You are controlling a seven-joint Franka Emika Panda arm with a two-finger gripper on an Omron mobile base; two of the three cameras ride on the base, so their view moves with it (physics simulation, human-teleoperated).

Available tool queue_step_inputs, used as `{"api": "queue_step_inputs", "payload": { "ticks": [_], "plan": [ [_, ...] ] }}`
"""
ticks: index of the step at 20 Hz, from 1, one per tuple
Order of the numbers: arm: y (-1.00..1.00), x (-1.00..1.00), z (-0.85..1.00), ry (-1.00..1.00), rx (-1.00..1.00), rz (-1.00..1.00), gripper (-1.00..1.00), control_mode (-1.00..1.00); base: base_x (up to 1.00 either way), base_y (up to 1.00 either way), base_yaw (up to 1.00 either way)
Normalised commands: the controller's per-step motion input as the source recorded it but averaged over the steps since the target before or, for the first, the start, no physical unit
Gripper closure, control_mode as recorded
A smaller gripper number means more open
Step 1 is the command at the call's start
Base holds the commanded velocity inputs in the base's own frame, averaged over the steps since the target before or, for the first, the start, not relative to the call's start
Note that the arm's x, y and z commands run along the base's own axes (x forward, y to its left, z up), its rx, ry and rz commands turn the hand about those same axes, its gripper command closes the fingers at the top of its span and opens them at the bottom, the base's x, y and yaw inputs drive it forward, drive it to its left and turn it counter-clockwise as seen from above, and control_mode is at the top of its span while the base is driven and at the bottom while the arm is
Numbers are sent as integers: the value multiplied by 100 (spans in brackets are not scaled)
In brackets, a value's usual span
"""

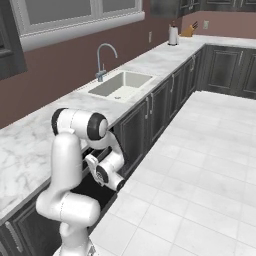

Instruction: Open the dishwasher door and pull out the top rack.

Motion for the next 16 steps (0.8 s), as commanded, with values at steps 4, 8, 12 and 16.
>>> {"api": "queue_step_inputs", "payload": {
  "ticks": [4,8,12,16],
  "plan": [
    [7,26,-25,0,0,2,-100,-100,0,0,0],
    [5,25,-26,0,0,1,-100,-100,0,0,0],
    [6,26,-24,0,0,1,-100,-100,0,0,0],
    [9,28,-22,0,0,2,-100,-100,0,0,0]
  ]
}}
